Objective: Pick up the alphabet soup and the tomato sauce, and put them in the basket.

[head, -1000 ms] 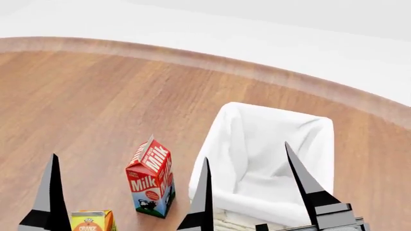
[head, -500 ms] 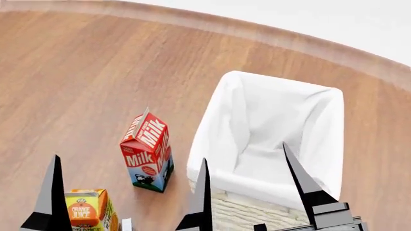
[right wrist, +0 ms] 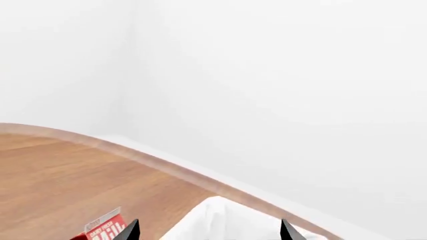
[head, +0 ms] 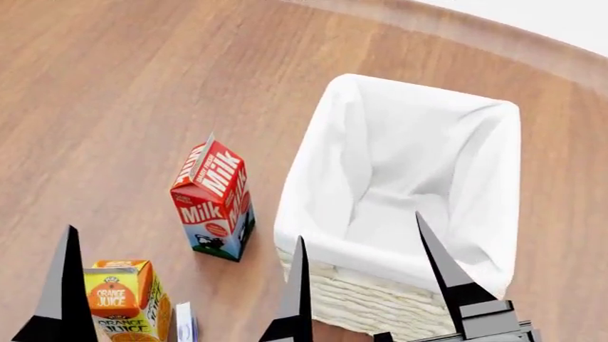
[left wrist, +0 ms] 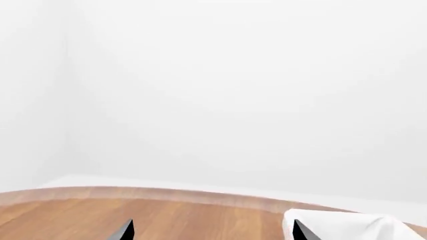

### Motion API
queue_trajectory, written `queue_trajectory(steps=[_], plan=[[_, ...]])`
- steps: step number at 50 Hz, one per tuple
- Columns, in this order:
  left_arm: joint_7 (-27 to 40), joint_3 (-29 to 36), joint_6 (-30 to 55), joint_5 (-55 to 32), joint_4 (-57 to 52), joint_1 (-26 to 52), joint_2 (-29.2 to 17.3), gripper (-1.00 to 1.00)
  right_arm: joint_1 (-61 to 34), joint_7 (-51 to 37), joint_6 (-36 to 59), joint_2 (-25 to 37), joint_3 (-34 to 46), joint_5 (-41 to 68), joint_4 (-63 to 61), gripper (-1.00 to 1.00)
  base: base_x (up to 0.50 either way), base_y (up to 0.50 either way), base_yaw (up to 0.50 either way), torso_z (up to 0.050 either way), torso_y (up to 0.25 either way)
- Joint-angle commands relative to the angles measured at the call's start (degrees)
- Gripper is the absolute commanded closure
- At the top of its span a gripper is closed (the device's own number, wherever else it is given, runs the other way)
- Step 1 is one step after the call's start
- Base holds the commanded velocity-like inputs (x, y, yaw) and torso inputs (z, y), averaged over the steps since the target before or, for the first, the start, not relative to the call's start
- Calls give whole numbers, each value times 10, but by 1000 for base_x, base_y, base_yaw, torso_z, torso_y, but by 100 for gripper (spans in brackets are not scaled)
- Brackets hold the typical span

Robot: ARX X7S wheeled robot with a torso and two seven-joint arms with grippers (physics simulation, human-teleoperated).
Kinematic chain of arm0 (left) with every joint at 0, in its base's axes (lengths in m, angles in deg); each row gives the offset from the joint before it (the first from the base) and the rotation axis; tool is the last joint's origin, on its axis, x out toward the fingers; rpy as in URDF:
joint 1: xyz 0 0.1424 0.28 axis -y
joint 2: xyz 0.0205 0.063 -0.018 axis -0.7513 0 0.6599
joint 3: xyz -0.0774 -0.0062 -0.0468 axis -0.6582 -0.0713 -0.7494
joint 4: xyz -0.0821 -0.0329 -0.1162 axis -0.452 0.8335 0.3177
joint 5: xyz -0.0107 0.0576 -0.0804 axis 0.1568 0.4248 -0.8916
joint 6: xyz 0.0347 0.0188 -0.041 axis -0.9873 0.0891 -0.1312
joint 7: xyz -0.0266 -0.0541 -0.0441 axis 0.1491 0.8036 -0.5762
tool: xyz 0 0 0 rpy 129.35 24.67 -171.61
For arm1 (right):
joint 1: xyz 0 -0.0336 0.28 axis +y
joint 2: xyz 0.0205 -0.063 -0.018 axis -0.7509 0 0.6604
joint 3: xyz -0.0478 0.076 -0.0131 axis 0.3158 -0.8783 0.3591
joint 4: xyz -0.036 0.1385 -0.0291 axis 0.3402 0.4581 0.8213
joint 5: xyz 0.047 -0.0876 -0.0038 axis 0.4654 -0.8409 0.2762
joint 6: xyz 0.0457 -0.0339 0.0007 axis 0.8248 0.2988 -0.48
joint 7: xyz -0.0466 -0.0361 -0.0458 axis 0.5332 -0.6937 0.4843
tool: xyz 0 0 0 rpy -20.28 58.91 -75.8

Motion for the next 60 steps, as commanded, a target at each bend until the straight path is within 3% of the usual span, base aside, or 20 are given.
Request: queue_trajectory(steps=[1, 8, 16, 21, 29, 33, 40, 60], plan=[[4, 0, -12, -6, 2, 3, -4, -100, -1, 4, 3, 3, -7, 13, -4, -100, 0, 0, 0, 0, 0], [12, 0, -9, -7, 11, 5, -5, -100, 34, 9, -8, 15, -21, 34, -13, -100, 0, 0, 0, 0, 0], [14, 4, -12, -9, 13, 4, -7, -100, 85, 9, 21, 49, -15, 35, -106, -100, 0, 0, 0, 0, 0], [17, 2, -17, -13, 11, 3, -7, -100, 124, -49, -38, 120, 19, 67, -112, -100, 0, 0, 0, 0, 0], [20, 0, -23, -18, 14, 1, -10, -100, 126, -196, -120, 281, 144, 95, -112, -100, 0, 0, 0, 0, 0], [19, 1, -28, -20, 19, -1, -11, -100, 152, -206, -176, 318, 170, 102, -102, -100, 0, 0, 0, 0, 0], [25, -2, -22, -26, 12, 2, -16, -100, 198, -187, -242, 344, 186, 115, -64, -100, 0, 0, 0, 0, 0], [32, 8, -23, -32, 15, 7, -21, -100, 241, -136, -200, 370, 272, 24, -65, -100, 0, 0, 0, 0, 0]])
